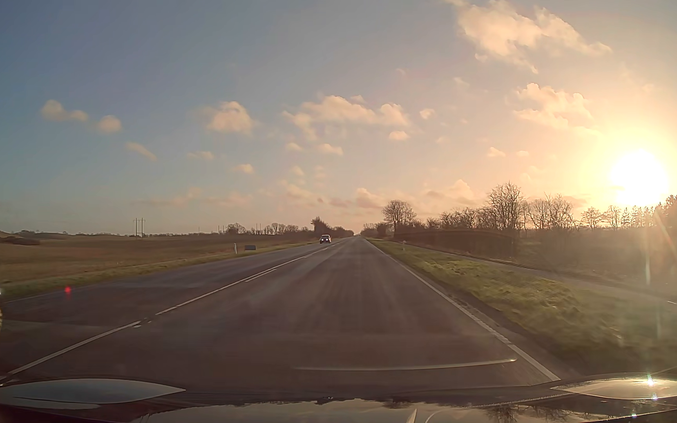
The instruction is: Follow the waypoints while adhering to traffic rules and regulations
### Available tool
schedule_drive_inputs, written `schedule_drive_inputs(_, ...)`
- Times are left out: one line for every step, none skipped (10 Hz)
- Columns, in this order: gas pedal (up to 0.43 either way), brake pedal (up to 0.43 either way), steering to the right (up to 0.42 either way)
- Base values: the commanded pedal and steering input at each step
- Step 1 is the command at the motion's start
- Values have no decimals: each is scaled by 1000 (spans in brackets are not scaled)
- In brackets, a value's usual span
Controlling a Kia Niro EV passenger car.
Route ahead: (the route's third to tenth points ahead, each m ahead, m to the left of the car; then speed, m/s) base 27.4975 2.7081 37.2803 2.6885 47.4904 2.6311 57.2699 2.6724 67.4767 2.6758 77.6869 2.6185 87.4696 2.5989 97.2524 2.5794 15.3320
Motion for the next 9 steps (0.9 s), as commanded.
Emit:
schedule_drive_inputs(350,0,3)
schedule_drive_inputs(350,0,2)
schedule_drive_inputs(350,0,3)
schedule_drive_inputs(350,0,3)
schedule_drive_inputs(350,0,2)
schedule_drive_inputs(350,0,3)
schedule_drive_inputs(350,0,2)
schedule_drive_inputs(350,0,3)
schedule_drive_inputs(350,0,3)
